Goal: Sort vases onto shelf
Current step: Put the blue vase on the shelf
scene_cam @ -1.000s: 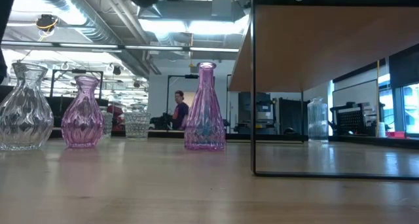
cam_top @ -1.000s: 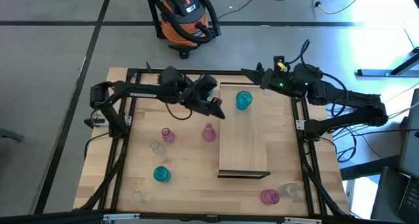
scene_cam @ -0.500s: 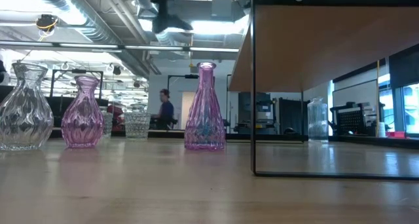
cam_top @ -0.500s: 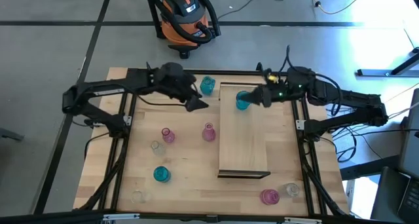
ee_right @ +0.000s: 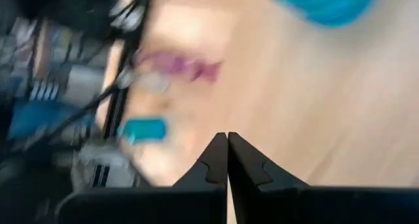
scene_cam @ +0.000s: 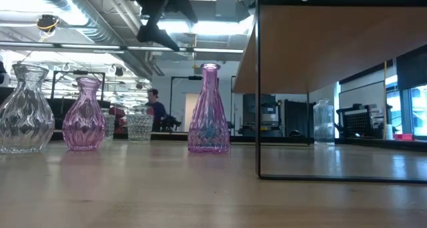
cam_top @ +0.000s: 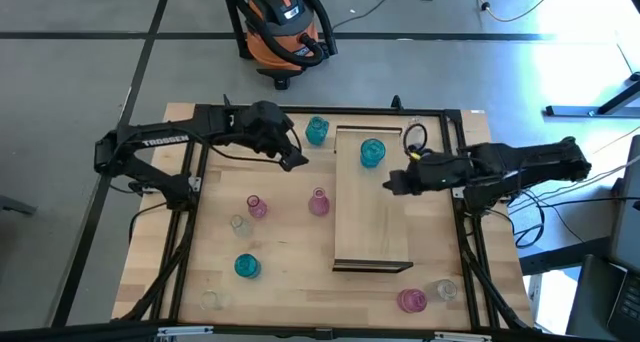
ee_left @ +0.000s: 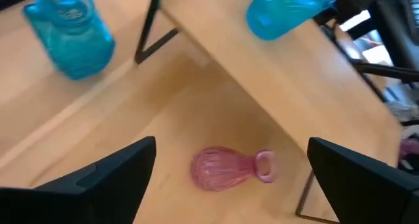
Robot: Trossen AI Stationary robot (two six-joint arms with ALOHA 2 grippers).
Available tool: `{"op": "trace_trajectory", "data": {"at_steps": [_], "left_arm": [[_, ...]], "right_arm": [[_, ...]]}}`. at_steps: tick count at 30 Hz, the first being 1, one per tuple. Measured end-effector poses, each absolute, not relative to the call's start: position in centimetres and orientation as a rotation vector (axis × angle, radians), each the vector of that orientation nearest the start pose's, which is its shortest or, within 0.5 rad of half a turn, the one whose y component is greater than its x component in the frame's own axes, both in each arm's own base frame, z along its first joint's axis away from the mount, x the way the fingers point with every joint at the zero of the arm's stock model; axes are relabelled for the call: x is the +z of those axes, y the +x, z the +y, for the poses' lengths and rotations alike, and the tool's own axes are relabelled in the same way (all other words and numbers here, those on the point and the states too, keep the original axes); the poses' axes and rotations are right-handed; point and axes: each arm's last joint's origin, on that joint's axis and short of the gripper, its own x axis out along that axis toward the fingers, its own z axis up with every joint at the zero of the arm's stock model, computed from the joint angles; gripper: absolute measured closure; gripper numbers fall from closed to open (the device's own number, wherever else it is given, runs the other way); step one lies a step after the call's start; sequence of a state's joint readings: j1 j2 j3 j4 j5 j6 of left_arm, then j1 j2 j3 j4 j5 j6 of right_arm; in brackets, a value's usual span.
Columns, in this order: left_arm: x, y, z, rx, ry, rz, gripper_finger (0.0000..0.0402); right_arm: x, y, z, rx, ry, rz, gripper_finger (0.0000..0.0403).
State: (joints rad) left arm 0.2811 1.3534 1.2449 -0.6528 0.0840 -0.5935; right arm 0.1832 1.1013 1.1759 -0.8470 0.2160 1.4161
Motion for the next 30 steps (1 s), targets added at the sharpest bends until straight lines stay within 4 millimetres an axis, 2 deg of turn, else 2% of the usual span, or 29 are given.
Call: {"op": "trace_trajectory", "data": {"at_steps": [4,8,13,20,30], "left_arm": [[32.8,27.2,8.1,0.413,-0.682,0.667,0.0009],[32.8,27.0,8.7,0.432,-0.684,0.660,0.0009],[32.8,27.0,8.8,0.430,-0.673,0.662,0.0009],[32.7,27.0,8.6,0.420,-0.659,0.678,0.0009],[32.6,26.9,8.6,0.409,-0.632,0.701,0.0009]], "right_arm": [[32.4,21.6,3.1,-0.588,1.294,0.552,0.0402],[29.0,22.8,2.7,-0.563,1.450,0.464,0.0402],[26.9,23.6,1.7,-0.527,1.569,0.263,0.0402],[26.3,23.5,0.3,-0.625,1.565,0.209,0.0402],[26.2,23.4,-1.9,-0.677,1.510,0.195,0.0402]]}}
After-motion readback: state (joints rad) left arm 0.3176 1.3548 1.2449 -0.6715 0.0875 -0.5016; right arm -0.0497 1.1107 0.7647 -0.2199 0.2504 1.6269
